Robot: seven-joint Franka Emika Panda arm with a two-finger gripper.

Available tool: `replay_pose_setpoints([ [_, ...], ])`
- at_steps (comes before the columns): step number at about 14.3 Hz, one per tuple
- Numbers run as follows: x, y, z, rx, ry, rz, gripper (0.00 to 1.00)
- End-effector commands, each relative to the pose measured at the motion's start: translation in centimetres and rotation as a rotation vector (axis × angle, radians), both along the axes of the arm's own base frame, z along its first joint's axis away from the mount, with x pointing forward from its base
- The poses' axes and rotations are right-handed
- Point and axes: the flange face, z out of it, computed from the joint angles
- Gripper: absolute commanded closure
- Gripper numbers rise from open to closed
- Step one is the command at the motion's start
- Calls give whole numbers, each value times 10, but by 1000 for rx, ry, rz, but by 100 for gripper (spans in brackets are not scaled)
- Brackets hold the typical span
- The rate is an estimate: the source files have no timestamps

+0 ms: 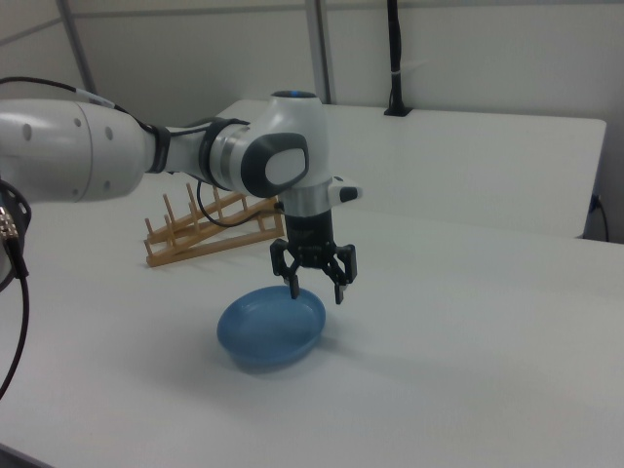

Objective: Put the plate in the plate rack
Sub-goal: 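Lower the gripper to the plate rim and close on it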

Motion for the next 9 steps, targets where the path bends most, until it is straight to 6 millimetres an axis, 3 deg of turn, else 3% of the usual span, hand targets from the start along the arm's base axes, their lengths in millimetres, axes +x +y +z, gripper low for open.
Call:
replay_pose_setpoints([
  [1, 11, 2, -31, -5, -9, 48, 20],
  [3, 14, 6, -45, -8, -6, 56, 28],
  [4, 15, 10, -57, -13, 5, 66, 37],
  [7, 16, 12, -63, -19, -3, 76, 63],
  [9, 16, 12, -67, -18, 1, 88, 86],
])
